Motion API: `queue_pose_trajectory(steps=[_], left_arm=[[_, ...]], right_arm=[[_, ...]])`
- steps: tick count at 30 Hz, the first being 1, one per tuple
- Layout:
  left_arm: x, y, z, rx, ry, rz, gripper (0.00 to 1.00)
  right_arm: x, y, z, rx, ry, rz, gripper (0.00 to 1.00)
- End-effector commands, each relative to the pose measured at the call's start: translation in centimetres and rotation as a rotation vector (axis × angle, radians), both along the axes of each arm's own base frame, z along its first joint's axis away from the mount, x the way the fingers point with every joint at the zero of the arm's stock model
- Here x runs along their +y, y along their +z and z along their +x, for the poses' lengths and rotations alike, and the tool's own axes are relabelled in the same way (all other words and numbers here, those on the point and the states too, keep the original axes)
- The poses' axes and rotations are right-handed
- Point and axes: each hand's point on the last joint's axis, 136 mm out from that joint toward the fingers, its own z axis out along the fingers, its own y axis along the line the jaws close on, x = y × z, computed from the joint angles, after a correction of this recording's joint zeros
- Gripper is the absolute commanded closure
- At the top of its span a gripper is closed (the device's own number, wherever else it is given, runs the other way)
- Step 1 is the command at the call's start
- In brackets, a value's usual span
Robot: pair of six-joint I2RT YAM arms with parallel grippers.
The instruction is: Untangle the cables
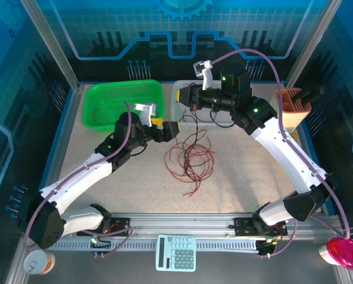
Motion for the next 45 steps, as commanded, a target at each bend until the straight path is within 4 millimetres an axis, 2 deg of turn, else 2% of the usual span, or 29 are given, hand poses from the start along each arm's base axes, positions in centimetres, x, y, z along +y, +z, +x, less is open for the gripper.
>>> queue_pose_trajectory(steps=[1, 9, 14, 17, 22, 27, 31, 37, 40, 45], left_arm=[[-2.0, 3.7, 0.6, -0.118, -0.087, -0.029, 0.03], [-5.1, 5.3, 1.8, -0.164, -0.14, -0.067, 0.09], [-6.5, 5.6, 2.2, -0.169, -0.161, -0.078, 0.18], [-7.1, 5.1, 2.3, -0.159, -0.165, -0.082, 0.19], [-7.7, 4.4, 2.1, -0.152, -0.166, -0.079, 0.21], [-6.9, 5.4, 1.6, -0.202, -0.14, -0.048, 0.2], [-7.1, 5.8, 1.9, -0.207, -0.141, -0.04, 0.2], [-7.4, 4.1, 3.2, -0.166, -0.102, -0.033, 0.24], [-7.4, 3.1, 3.6, -0.151, -0.09, -0.022, 0.26], [-7.3, 1.1, 4.1, -0.126, -0.069, 0.006, 0.3]], right_arm=[[0.3, 4.6, -0.2, -0.058, 0.033, 0.156, 1.0], [0.3, 9.7, -0.6, -0.11, 0.055, 0.311, 1.0], [1.0, 11.2, -0.8, -0.105, 0.098, 0.375, 1.0], [1.8, 11.6, -1.1, -0.093, 0.132, 0.391, 1.0], [3.2, 11.1, -1.6, -0.075, 0.171, 0.38, 1.0], [3.9, 10.2, -1.6, -0.062, 0.17, 0.358, 1.0], [4.6, 10.2, -1.8, -0.046, 0.196, 0.368, 1.0], [4.7, 13.6, -3.4, -0.096, 0.271, 0.408, 1.0], [3.9, 16.1, -4.7, -0.163, 0.296, 0.418, 1.0], [1.5, 21.1, -7.2, -0.302, 0.311, 0.455, 1.0]])
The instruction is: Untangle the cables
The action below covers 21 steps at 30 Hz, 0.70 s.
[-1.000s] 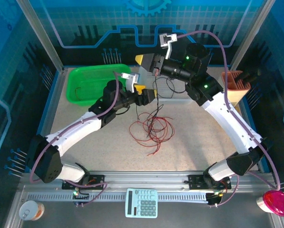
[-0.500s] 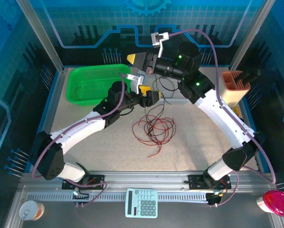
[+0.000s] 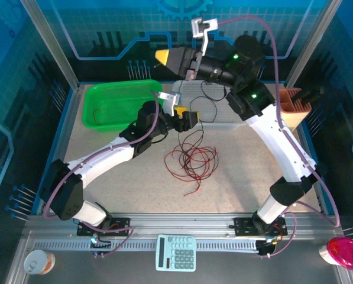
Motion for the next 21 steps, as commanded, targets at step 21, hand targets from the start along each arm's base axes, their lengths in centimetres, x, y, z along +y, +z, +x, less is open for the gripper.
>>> queue_pose_trajectory(steps=[21], left_arm=[[2.4, -1.0, -2.4, -0.01, 0.053, -0.007, 0.28]], right_arm=[[-8.3, 2.2, 10.1, -0.158, -0.351, 0.014, 1.0]])
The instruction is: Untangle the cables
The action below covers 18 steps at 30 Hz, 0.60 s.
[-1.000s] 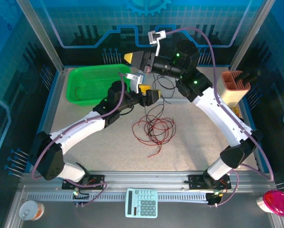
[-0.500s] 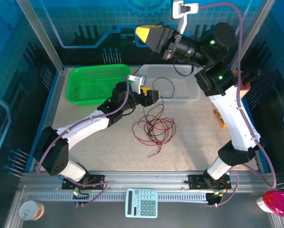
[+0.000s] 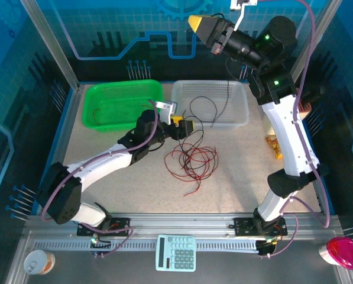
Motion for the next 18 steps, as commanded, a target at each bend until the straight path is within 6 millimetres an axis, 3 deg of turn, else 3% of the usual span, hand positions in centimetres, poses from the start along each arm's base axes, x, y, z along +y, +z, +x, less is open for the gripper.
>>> queue_pose_trajectory(steps=[1, 6, 13, 16, 18], left_arm=[[1.1, 2.6, -1.0, -0.058, 0.027, -0.037, 0.27], [2.9, 3.3, -2.0, -0.071, 0.083, -0.05, 0.22], [4.5, 4.3, -3.1, -0.094, 0.124, -0.067, 0.17], [5.0, 4.9, -3.4, -0.107, 0.134, -0.071, 0.16], [5.3, 5.2, -3.8, -0.113, 0.138, -0.075, 0.15]], right_arm=[[-1.3, -0.9, 3.4, -0.015, -0.086, -0.004, 1.0], [-1.5, -3.2, 7.4, 0.039, -0.111, -0.005, 1.0], [0.0, -6.5, 11.8, 0.091, -0.103, -0.015, 1.0], [0.9, -9.1, 14.0, 0.135, -0.089, -0.018, 1.0], [1.6, -11.9, 15.7, 0.175, -0.095, -0.047, 1.0]])
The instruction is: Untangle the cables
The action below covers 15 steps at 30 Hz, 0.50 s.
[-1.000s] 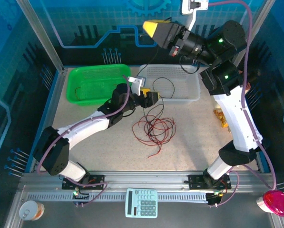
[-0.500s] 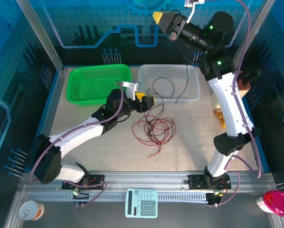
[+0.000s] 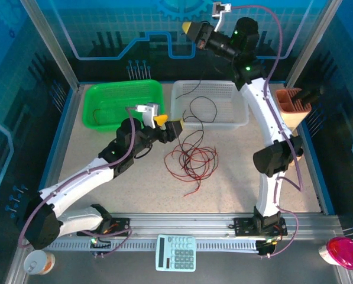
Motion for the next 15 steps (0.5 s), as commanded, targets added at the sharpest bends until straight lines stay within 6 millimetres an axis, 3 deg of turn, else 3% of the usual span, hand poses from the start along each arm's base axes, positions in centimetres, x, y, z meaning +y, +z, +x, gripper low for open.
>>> queue_pose_trajectory(steps=[1, 4, 8, 11, 15], left_arm=[[0.9, 0.3, -0.6, -0.007, 0.026, -0.002, 0.15], [1.2, 0.5, -1.1, -0.01, 0.03, -0.004, 0.14], [1.8, 0.7, -1.5, -0.016, 0.04, -0.002, 0.13], [2.0, 0.6, -1.7, -0.015, 0.044, -0.004, 0.12], [1.9, 0.4, -1.6, -0.006, 0.046, -0.012, 0.09]], right_arm=[[0.6, -2.4, 2.1, 0.009, -0.001, -0.007, 1.0], [0.8, -8.2, 4.6, 0.103, -0.027, -0.069, 1.0], [-1.3, -17.0, 7.1, 0.255, -0.118, -0.167, 1.0], [-3.5, -23.2, 7.5, 0.372, -0.185, -0.254, 1.0], [-5.7, -32.0, 6.7, 0.536, -0.257, -0.498, 1.0]])
